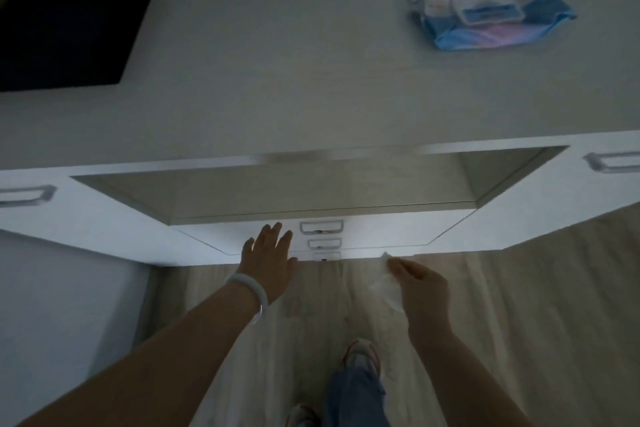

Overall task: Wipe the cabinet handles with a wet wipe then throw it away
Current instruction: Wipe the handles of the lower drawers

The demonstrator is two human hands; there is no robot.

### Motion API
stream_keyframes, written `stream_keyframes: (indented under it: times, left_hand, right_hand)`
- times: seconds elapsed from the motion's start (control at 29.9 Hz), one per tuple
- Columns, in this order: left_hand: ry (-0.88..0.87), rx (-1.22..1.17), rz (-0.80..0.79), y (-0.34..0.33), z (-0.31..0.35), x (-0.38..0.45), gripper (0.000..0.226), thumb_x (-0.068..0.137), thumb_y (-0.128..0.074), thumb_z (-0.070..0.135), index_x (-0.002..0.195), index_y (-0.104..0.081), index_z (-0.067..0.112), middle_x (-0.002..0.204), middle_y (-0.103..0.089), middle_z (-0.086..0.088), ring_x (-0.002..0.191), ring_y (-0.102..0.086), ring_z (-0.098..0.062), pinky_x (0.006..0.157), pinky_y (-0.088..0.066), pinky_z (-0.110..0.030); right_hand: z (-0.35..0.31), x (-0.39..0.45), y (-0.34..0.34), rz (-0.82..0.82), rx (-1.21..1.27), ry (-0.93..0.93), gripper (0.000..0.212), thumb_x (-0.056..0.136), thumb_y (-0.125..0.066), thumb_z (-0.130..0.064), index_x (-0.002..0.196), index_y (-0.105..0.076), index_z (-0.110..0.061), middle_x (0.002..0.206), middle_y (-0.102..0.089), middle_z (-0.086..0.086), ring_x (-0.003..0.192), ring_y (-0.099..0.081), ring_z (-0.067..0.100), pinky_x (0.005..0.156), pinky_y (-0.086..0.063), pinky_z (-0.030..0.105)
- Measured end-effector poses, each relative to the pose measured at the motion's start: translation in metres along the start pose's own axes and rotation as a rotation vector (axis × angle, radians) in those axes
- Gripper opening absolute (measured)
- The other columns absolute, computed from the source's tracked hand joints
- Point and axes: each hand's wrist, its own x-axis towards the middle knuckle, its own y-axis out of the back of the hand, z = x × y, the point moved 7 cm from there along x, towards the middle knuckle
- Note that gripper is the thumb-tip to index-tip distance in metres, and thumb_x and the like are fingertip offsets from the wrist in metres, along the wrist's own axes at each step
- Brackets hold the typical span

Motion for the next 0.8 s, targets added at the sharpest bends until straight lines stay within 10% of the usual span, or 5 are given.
stream_keyframes:
  times: [0.3,0.57,0.8]
  left_hand:
    - [-0.103,0.062,0.113,-0.018,-0.033,0.073,0.076,0.079,0.015,0.057,0.15,0.006,0.032,0.16,0.014,0.003,0.148,0.011,-0.018,0.119,-0.002,-0.043]
    - [-0.432,0.164,0.243,-0.032,-0.047,0.138,0.059,0.094,-0.023,0.049,0.146,-0.036,0.024,0.154,-0.032,-0.003,0.14,-0.034,-0.03,0.108,-0.034,-0.054]
    - [-0.706,0.295,0.322,-0.031,-0.046,0.167,0.059,0.097,-0.017,0.051,0.152,-0.011,0.029,0.161,-0.008,0.0,0.148,-0.007,-0.025,0.118,-0.012,-0.05]
  right_hand:
    - [0.019,0.07,-0.088,0.133,-0.009,0.156,0.017,0.086,-0.069,-0.021,0.096,-0.074,-0.033,0.097,-0.069,-0.007,0.089,-0.065,0.005,0.084,-0.05,0.024]
    - [0.054,0.086,-0.129,0.272,-0.129,0.388,0.027,0.084,-0.071,-0.01,0.101,-0.069,-0.032,0.096,-0.063,0.004,0.081,-0.061,0.006,0.073,-0.054,0.029]
    - [0.082,0.085,-0.169,0.371,0.166,0.212,0.011,0.088,-0.067,-0.033,0.086,-0.074,-0.041,0.095,-0.055,-0.007,0.079,-0.066,0.014,0.076,-0.057,0.047]
